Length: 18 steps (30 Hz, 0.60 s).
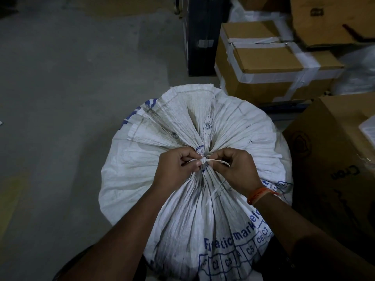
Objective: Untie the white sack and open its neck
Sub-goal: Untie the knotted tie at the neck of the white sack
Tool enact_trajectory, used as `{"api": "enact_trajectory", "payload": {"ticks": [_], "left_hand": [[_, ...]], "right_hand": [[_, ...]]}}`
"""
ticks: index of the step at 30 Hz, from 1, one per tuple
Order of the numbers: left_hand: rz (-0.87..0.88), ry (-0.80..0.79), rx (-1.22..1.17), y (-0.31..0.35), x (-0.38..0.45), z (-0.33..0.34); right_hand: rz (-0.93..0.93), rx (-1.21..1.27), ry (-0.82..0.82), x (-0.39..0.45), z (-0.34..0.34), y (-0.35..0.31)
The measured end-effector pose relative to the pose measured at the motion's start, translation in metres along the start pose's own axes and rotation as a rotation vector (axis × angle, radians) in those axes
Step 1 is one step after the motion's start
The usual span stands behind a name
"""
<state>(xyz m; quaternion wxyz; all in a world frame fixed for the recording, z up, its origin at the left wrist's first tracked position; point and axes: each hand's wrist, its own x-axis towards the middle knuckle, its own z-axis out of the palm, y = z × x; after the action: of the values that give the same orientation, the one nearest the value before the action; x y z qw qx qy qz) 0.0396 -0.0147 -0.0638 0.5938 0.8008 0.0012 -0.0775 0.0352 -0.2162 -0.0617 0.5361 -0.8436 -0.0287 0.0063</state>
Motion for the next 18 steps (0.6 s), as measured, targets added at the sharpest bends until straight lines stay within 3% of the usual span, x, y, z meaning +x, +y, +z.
{"api": "enact_trajectory", "payload": {"ticks": [18], "left_hand": [[0.008,0.015,0.07,0.002,-0.004,0.002]], "right_hand": [[0.018,0.026,0.001,0.003,0.014,0.005]]}}
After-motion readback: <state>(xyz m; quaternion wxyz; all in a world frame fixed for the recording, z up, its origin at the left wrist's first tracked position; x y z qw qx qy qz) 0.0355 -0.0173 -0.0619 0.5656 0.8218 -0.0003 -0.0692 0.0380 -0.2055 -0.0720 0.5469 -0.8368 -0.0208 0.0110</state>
